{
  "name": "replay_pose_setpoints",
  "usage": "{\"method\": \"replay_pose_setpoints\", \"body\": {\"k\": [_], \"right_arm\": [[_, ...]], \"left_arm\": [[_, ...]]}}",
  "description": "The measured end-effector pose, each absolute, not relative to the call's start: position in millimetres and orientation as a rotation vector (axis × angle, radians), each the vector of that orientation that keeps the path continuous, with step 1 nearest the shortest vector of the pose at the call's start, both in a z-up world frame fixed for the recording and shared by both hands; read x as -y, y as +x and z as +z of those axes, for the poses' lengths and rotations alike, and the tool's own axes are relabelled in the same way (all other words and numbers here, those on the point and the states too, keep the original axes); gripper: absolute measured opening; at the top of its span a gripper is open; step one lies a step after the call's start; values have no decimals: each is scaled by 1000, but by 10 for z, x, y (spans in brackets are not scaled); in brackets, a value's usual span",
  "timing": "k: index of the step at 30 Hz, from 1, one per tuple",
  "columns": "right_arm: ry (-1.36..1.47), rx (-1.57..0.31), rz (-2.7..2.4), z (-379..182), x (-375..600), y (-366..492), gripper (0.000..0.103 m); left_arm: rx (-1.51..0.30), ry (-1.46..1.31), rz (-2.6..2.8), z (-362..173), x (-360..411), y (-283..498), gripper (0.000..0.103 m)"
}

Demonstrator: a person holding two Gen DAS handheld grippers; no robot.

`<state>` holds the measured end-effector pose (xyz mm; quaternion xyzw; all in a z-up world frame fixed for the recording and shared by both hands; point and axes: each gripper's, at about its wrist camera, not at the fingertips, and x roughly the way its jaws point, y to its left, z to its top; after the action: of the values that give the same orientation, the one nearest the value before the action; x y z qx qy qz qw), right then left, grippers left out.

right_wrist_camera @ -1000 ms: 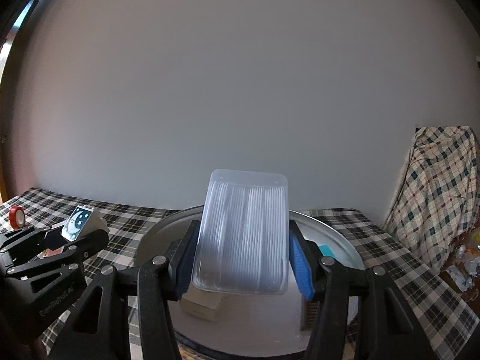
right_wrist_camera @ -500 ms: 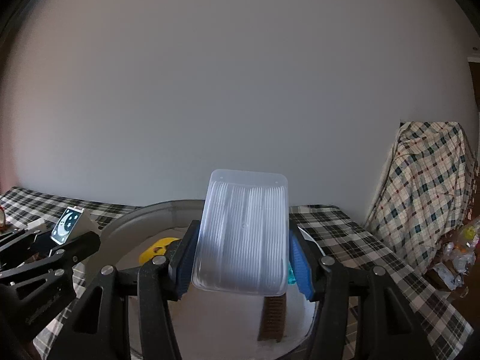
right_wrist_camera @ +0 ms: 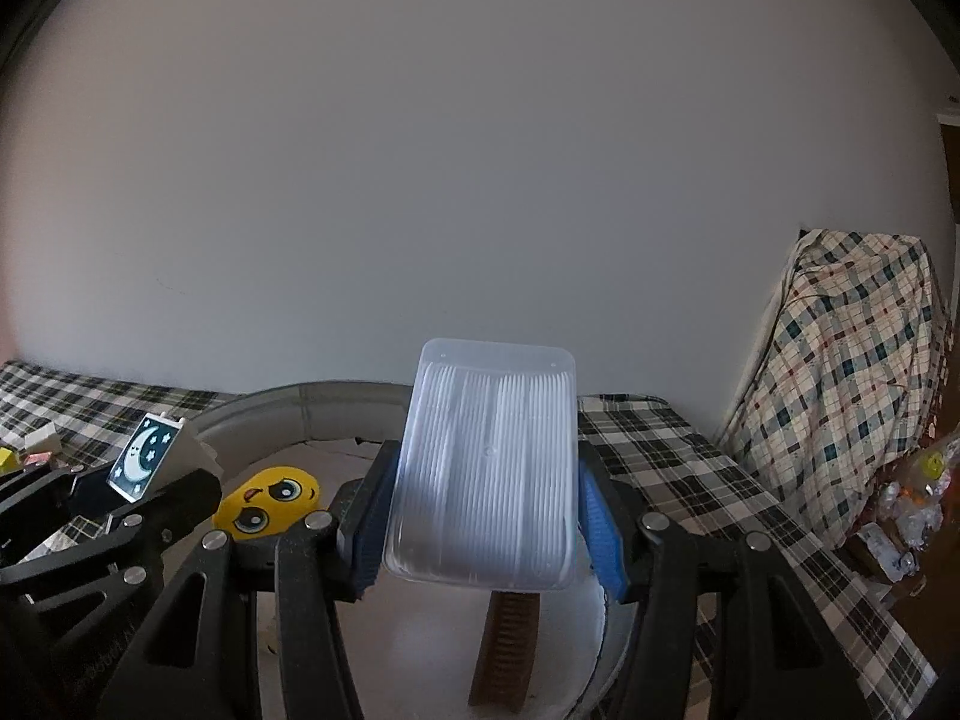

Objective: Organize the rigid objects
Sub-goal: 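Carry the clear tray and moon cube over the tin with both tools, then open both tools to drop the clear tray and moon cube into the tin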

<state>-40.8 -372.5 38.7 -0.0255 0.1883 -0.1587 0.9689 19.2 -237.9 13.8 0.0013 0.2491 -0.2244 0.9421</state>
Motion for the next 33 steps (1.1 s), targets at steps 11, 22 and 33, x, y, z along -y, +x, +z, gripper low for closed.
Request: {"method": "replay_pose_setpoints", "body": {"k": [11, 22, 33], "right_arm": [[-13, -463, -280, 290, 3877, -195, 58], [13, -561, -202, 179, 3934, -35, 59], [122, -561, -204, 167, 4148, -67, 73]], "left_arm": [[-579, -10, -420, 79, 2425, 366, 31], [-574, 40, -376, 80, 2530, 404, 42], [-470, -71, -340, 147, 2244, 285, 103]]}}
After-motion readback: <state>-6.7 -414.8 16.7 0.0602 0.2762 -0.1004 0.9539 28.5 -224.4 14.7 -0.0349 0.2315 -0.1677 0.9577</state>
